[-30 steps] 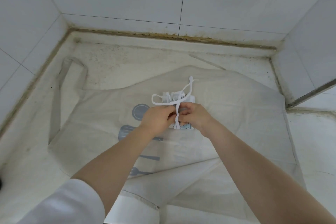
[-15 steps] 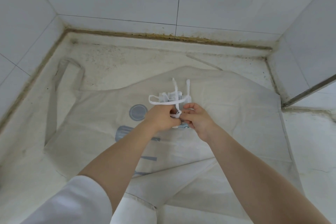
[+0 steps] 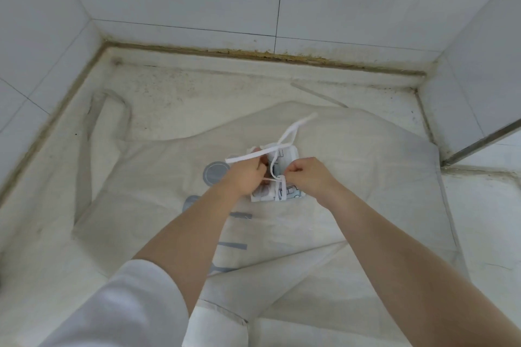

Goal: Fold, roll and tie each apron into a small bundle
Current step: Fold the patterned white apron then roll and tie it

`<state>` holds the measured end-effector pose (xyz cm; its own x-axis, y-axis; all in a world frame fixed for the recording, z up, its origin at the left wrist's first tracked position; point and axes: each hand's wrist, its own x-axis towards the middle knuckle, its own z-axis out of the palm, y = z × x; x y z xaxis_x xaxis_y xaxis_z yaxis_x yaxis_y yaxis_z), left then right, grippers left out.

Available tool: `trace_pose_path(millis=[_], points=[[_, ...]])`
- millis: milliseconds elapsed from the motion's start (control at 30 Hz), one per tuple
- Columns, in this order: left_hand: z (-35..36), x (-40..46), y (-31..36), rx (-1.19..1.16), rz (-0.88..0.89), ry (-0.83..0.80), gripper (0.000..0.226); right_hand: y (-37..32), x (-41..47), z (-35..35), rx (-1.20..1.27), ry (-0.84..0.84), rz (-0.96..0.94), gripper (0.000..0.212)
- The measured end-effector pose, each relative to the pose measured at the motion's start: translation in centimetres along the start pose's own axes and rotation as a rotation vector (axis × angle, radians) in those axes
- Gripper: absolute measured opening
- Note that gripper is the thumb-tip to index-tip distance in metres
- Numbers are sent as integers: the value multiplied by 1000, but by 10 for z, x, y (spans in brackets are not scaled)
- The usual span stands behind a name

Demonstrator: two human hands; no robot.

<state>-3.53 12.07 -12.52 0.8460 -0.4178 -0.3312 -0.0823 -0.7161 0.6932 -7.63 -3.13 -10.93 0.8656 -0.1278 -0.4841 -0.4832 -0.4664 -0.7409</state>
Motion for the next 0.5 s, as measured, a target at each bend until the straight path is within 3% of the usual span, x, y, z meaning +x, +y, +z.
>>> trace_pose_path(millis=[133, 267, 500], points=[[4, -5, -5, 55, 70, -139, 20, -5, 3, -3, 30, -124, 143, 26], [12, -11, -2, 41, 135, -114, 42, -12, 11, -2, -105, -215, 295, 30], [9, -13, 4, 46, 168, -84, 36, 5, 3, -21, 142, -348, 101, 15]])
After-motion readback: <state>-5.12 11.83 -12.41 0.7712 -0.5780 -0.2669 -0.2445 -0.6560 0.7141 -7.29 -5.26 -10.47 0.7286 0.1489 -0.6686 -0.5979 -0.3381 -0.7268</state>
